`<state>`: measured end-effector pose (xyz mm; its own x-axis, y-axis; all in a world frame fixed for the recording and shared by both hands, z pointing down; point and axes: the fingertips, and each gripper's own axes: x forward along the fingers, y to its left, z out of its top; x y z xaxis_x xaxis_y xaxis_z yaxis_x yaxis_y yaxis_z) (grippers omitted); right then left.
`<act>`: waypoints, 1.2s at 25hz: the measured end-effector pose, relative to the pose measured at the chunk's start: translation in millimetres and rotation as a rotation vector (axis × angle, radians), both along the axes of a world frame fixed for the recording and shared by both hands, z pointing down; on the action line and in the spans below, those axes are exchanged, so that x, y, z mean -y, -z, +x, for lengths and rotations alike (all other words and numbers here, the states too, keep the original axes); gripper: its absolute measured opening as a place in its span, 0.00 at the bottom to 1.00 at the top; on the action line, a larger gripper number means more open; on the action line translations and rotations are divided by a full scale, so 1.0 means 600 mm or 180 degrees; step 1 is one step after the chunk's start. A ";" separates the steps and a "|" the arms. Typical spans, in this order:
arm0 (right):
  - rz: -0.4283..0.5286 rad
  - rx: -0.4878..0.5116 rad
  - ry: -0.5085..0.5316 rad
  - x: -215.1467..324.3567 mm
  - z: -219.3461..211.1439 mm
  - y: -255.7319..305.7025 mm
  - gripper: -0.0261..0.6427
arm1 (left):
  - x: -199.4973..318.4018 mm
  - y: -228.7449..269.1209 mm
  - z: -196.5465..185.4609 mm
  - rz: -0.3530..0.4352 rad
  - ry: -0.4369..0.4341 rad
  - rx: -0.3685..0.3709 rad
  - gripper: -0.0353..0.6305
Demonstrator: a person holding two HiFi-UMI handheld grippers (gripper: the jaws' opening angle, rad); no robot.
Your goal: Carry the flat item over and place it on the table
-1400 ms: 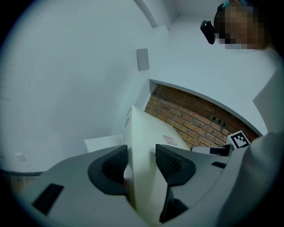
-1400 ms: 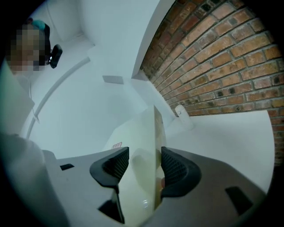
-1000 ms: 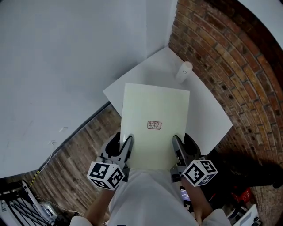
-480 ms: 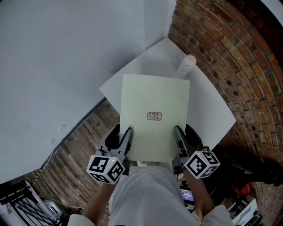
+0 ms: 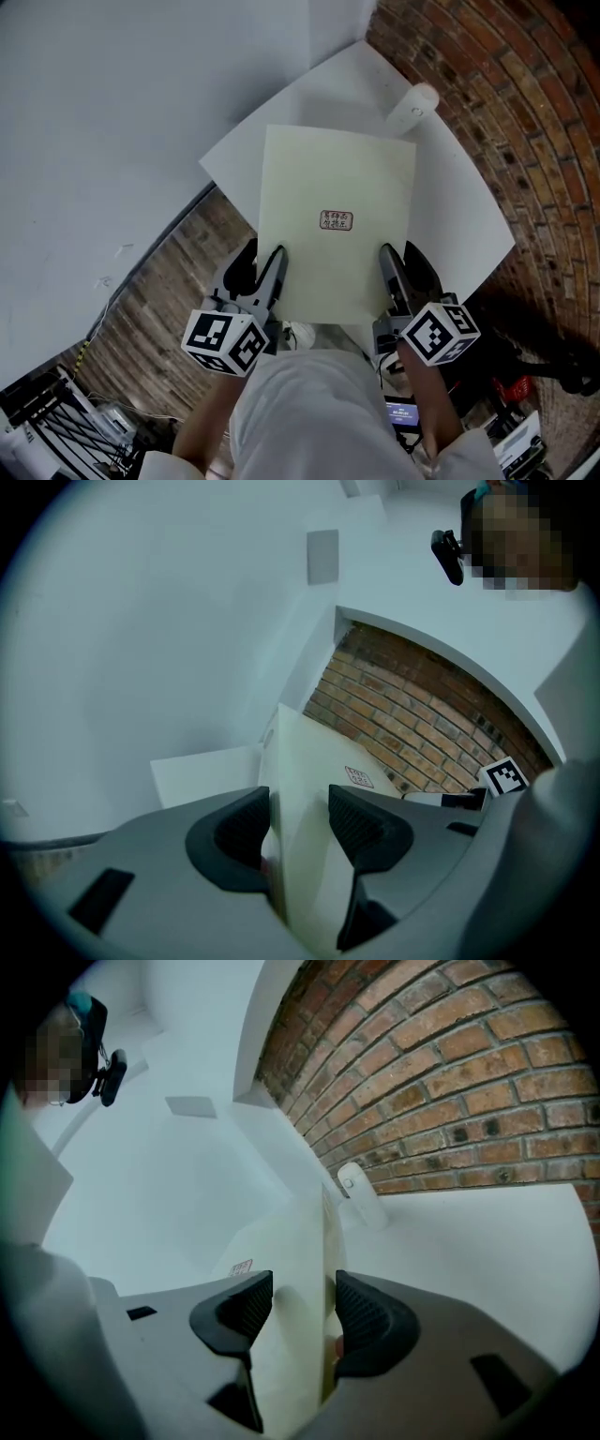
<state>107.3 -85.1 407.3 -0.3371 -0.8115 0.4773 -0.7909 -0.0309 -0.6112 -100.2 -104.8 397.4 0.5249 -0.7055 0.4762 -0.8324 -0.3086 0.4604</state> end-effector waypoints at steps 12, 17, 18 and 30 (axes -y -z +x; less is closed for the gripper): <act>-0.0090 -0.0077 0.0021 0.054 -0.001 -0.099 0.38 | 0.052 -0.105 0.000 -0.0093 0.0012 -0.0023 0.36; -0.0097 -0.0067 -0.0019 0.061 0.004 -0.133 0.38 | 0.063 -0.139 0.005 -0.0125 -0.0016 -0.0028 0.36; -0.0111 -0.0086 -0.0024 0.062 0.006 -0.140 0.38 | 0.065 -0.145 0.007 -0.0128 -0.0022 -0.0028 0.36; -0.0174 -0.0169 -0.0060 0.094 0.021 -0.223 0.38 | 0.101 -0.231 0.023 -0.0168 -0.0055 -0.0010 0.36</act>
<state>120.1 -141.3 540.9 -0.2952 -0.7897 0.5378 -0.8212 -0.0781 -0.5653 -86.1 -165.4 535.8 0.5384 -0.6702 0.5108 -0.8256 -0.2982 0.4790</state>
